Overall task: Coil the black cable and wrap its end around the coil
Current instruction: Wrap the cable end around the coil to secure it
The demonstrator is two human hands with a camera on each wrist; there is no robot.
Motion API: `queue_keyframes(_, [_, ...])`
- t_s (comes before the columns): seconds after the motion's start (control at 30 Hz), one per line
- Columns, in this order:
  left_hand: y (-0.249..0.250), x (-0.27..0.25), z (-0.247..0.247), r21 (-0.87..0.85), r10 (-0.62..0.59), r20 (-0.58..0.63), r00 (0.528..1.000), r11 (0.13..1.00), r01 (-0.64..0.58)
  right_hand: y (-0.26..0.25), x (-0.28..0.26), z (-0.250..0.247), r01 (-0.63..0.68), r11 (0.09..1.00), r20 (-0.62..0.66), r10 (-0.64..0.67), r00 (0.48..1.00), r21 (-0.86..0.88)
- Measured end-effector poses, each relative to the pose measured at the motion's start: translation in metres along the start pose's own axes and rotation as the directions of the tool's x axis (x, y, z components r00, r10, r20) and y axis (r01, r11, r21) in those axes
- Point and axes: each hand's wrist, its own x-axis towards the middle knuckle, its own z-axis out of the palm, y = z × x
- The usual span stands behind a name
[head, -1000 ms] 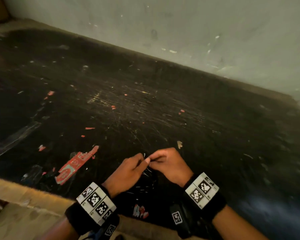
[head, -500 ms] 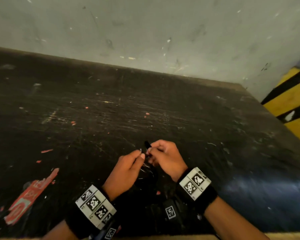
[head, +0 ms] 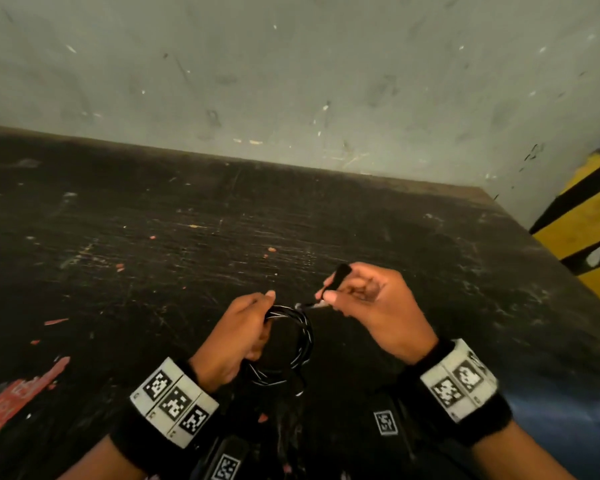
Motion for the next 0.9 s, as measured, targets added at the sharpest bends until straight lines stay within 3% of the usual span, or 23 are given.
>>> queue_keyframes(0.07, [0.003, 0.002, 0.013, 0.008, -0.007, -0.038, 0.999, 1.0, 0.007, -0.004, -0.008, -0.01, -0.072, 0.997, 0.121, 0.069, 0.99, 0.017])
queue_keyframes(0.13, [0.006, 0.0, 0.026, 0.035, -0.004, -0.048, 0.999, 0.999, 0.006, 0.005, -0.015, -0.01, -0.082, 0.993, 0.203, 0.098, 0.974, -0.089])
queue_keyframes(0.2, [0.009, -0.004, 0.038, 0.078, -0.003, -0.072, 0.997, 0.997, 0.009, 0.02, -0.019, -0.007, 0.017, 0.967, 0.203, 0.036, 0.979, -0.254])
queue_keyframes(0.3, [0.012, -0.007, 0.048, 0.135, -0.003, -0.092, 0.996, 0.991, 0.016, 0.041, -0.022, -0.008, 0.276, 0.831, 0.178, -0.215, 0.96, -0.483])
queue_keyframes(0.4, [0.013, -0.008, 0.056, 0.141, -0.013, -0.043, 0.999, 0.99, 0.019, 0.053, -0.025, -0.009, 0.315, 0.809, 0.207, -0.242, 0.948, -0.496])
queue_keyframes(0.6, [0.009, -0.018, 0.062, -0.043, 0.01, -0.01, 1.0, 0.999, -0.011, 0.066, -0.025, -0.01, 0.304, 0.824, -0.117, -0.403, 0.908, -0.479])
queue_keyframes(0.7, [0.001, -0.024, 0.063, -0.192, -0.017, 0.0, 1.0, 0.981, 0.017, 0.072, -0.028, -0.007, 0.287, 0.831, -0.16, -0.403, 0.901, -0.475])
queue_keyframes(0.77, [-0.002, -0.026, 0.064, -0.178, 0.002, -0.027, 1.0, 0.984, -0.007, 0.073, -0.031, -0.007, 0.313, 0.804, -0.092, -0.411, 0.907, -0.505])
queue_keyframes(0.9, [-0.004, -0.032, 0.065, 0.023, 0.07, -0.022, 0.997, 0.997, -0.069, 0.069, -0.037, -0.012, 0.467, 0.633, 0.231, -0.422, 0.877, -0.618])
